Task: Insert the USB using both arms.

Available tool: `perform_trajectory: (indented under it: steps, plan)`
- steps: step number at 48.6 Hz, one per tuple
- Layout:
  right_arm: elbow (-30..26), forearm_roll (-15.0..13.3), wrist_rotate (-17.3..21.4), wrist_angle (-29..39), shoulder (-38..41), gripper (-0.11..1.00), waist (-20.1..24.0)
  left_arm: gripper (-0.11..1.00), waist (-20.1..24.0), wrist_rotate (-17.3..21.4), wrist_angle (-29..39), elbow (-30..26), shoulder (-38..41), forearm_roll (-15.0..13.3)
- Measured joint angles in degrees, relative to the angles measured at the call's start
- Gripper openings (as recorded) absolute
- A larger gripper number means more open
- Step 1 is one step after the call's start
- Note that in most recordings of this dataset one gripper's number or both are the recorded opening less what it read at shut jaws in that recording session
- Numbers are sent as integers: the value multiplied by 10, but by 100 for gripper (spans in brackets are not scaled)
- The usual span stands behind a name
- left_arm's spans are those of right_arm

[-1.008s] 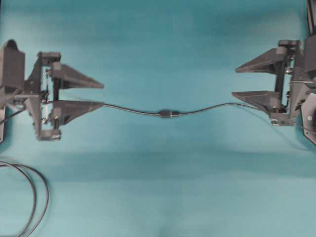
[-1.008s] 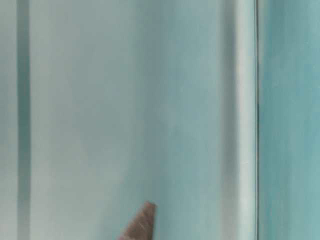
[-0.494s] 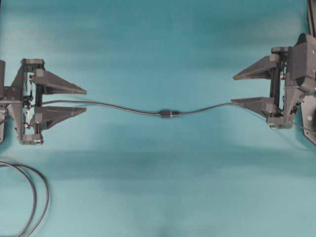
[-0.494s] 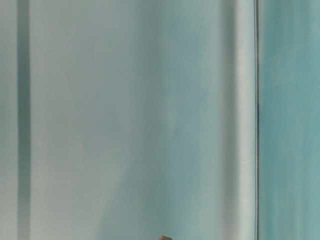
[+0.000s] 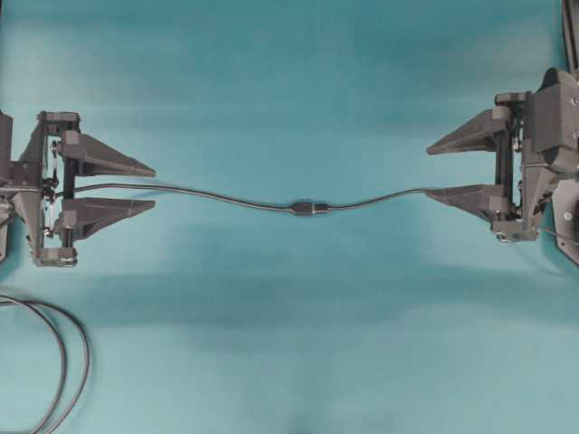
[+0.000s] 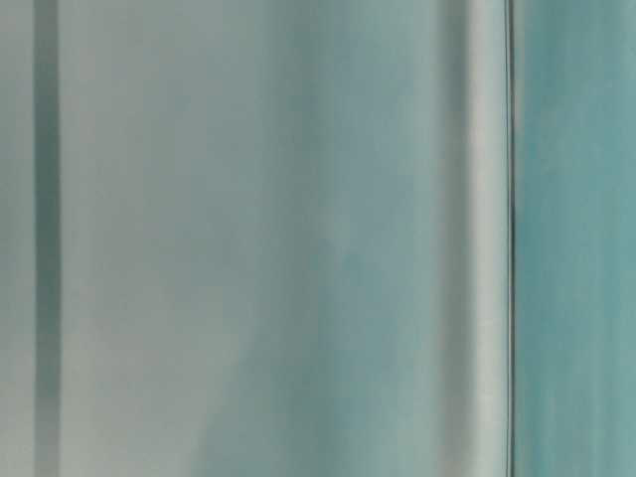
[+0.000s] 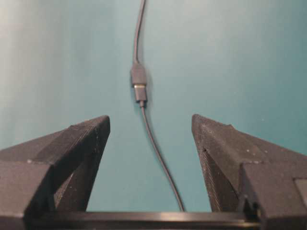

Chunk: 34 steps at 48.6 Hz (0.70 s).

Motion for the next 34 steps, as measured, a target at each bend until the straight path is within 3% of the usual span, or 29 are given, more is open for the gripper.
perform_trajectory:
  steps: [34]
  plan:
    - [11, 0, -22, -6, 0, 72, 0, 66, -4, 0, -15, 15, 0, 0]
